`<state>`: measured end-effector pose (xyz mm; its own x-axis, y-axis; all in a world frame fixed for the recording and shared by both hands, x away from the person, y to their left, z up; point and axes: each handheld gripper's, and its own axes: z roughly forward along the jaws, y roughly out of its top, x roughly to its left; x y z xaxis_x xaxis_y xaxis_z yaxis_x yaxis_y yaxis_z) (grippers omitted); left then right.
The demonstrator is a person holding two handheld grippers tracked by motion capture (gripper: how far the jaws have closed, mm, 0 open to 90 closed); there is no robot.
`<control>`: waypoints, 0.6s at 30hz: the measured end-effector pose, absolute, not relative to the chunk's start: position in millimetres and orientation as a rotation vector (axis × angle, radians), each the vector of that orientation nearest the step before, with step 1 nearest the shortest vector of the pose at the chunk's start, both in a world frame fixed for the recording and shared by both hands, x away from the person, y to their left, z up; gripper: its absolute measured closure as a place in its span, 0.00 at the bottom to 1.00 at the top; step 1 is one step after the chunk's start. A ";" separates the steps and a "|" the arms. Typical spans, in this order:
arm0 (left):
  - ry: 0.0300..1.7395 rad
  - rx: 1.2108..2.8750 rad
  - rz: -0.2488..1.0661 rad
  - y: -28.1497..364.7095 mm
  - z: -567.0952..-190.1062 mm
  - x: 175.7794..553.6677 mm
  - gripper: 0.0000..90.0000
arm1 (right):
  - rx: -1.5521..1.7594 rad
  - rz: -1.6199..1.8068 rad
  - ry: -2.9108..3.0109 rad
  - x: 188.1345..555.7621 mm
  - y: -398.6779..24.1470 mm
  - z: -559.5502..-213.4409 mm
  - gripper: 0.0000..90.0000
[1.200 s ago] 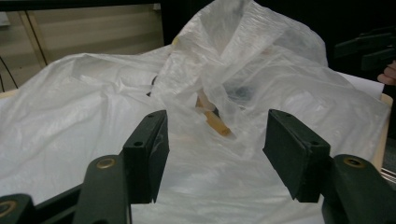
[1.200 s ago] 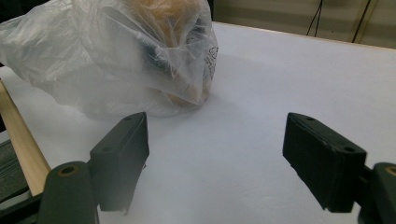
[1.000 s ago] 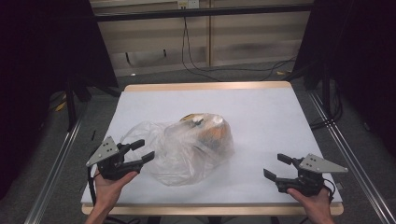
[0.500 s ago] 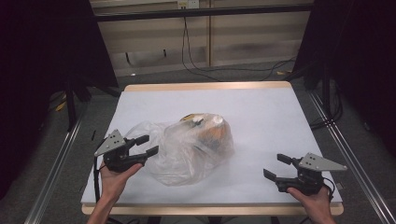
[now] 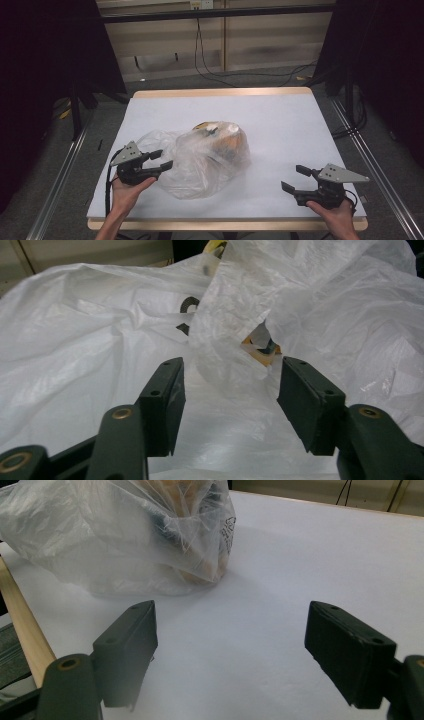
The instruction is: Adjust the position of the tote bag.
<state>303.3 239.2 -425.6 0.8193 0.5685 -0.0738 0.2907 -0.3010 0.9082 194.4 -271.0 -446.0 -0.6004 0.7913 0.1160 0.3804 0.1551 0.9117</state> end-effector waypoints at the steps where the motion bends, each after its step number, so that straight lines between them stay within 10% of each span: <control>1: 0.637 1.904 0.300 238.5 -426.5 303.6 0.51 | 1.116 1.427 2.052 194.7 -270.5 -446.3 0.23; 11: 0.563 1.957 0.272 231.7 -430.6 304.8 0.99 | 1.101 1.405 2.078 196.2 -266.7 -447.7 0.23; 18: 0.566 1.918 0.226 232.8 -426.3 302.8 1.00 | 1.099 1.399 2.085 196.8 -265.5 -448.1 0.23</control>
<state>302.8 232.8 -426.3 0.8692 0.4841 -0.1011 0.2808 -0.3148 0.9067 196.8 -265.5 -448.1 -0.6120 0.7849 0.0967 0.3868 0.1905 0.9023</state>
